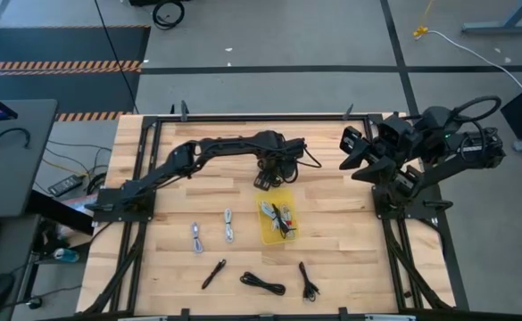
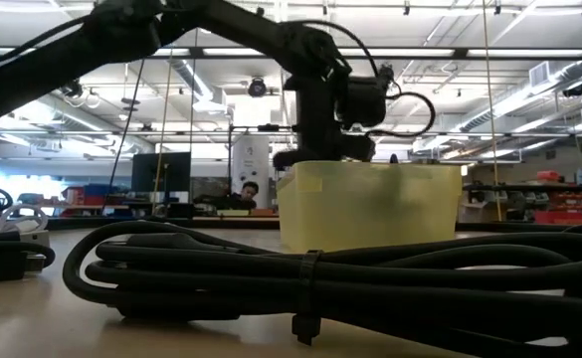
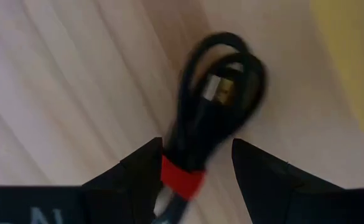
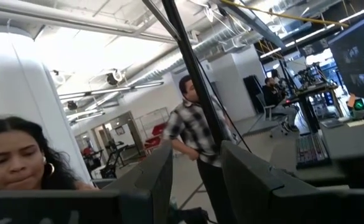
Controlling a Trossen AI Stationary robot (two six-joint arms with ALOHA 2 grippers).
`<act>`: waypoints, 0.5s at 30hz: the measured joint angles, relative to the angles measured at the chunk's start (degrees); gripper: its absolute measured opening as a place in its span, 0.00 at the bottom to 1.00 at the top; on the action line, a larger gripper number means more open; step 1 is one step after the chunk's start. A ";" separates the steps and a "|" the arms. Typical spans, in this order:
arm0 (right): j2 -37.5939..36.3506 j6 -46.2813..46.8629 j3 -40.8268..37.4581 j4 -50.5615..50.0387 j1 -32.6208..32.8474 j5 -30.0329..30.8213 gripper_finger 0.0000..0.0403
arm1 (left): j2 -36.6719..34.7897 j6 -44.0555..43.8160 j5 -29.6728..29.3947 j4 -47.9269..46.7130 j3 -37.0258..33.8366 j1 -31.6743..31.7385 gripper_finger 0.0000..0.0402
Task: Pick and place USB-C Cables
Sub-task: Put the black charger cable into the yellow bin
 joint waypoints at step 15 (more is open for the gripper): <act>0.02 -0.13 0.00 0.61 0.04 0.00 0.35 | 2.21 -10.23 -1.04 -2.47 1.57 2.04 0.09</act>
